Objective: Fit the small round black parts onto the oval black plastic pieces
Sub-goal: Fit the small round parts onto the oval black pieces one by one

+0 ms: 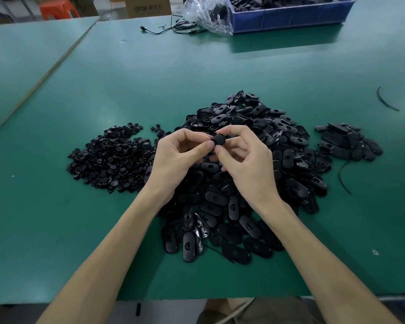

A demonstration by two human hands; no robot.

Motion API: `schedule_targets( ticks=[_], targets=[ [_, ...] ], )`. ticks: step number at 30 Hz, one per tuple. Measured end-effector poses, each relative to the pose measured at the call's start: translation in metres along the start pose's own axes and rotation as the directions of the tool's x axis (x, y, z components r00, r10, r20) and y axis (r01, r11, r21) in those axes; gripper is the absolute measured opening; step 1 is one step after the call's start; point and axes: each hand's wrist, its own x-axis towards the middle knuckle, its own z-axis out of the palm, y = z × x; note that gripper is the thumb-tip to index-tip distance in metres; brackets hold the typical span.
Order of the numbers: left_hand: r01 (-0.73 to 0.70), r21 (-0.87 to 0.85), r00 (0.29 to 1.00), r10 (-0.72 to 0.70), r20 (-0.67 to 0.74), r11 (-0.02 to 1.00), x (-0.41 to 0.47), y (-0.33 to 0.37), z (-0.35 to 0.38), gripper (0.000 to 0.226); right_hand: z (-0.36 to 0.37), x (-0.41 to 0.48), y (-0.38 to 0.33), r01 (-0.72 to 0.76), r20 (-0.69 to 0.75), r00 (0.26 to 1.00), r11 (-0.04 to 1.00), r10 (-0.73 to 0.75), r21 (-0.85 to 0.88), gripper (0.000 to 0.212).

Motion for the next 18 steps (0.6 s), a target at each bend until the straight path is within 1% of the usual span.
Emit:
schedule_targets(
  ticks=[3, 11, 18],
  targets=[
    [0.007, -0.023, 1.0, -0.007, 0.01, 1.0, -0.0003, 0.0002, 0.0001, 0.009, -0.0002, -0.0002, 0.0, 0.005, -0.001, 1.0, 1.0, -0.005, 0.0, 0.024],
    [0.004, -0.017, 1.0, -0.004, 0.02, 1.0, -0.0009, 0.0009, 0.0001, 0.011, 0.0004, -0.0005, 0.0005, 0.02, 0.012, 1.0, 1.0, -0.02, -0.005, 0.025],
    [0.007, 0.008, 1.0, -0.007, 0.03, 1.0, -0.0003, 0.0021, -0.0022, 0.018, 0.0013, -0.0002, 0.0021, 0.027, 0.019, 0.999, 0.999, -0.027, -0.022, 0.026]
  ],
)
